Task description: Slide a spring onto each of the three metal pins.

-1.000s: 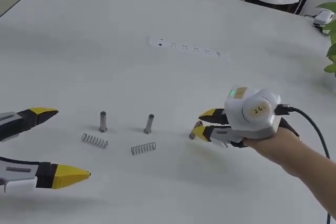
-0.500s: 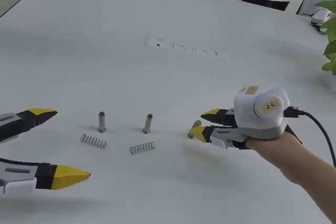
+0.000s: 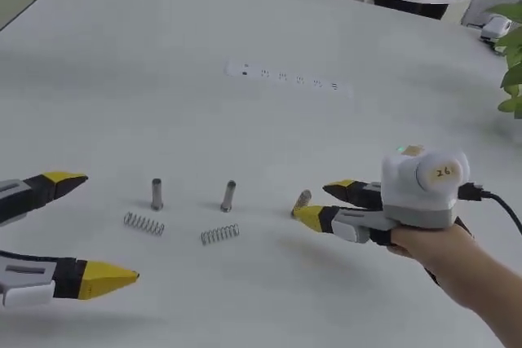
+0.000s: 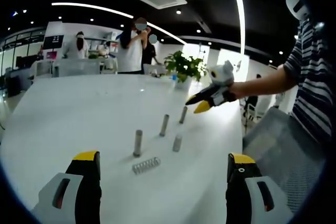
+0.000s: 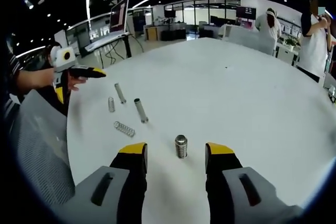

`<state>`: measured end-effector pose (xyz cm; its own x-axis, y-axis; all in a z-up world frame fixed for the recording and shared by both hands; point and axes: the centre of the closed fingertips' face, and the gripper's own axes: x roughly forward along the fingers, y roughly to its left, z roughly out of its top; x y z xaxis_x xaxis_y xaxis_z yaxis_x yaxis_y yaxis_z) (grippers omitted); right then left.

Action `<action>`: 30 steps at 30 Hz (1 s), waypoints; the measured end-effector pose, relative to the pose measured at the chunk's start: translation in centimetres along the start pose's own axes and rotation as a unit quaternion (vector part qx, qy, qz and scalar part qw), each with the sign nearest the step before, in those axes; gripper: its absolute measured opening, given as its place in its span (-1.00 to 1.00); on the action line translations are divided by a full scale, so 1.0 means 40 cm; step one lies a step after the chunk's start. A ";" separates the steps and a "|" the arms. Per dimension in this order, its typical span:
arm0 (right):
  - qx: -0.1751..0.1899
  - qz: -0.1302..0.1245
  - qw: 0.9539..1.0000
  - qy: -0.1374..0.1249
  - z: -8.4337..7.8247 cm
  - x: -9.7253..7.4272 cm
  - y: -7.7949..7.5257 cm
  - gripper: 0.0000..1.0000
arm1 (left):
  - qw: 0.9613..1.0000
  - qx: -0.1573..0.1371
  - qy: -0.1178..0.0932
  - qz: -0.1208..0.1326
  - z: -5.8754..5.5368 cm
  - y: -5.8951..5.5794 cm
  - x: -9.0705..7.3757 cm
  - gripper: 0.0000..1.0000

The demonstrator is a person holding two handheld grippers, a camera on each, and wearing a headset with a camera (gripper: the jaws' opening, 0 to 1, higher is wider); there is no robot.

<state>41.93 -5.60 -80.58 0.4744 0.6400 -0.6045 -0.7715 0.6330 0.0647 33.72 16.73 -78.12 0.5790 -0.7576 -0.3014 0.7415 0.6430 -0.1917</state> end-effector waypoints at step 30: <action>-0.065 0.082 0.994 0.043 -0.030 0.021 0.170 -0.24 | 1.000 -0.002 0.004 -0.002 -0.010 -0.016 -0.001 0.96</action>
<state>36.58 -1.25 -81.60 0.3039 0.6873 -0.6597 -0.8866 0.4575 0.0683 33.08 16.40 -78.36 0.5733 -0.7594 -0.3078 0.7422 0.6404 -0.1975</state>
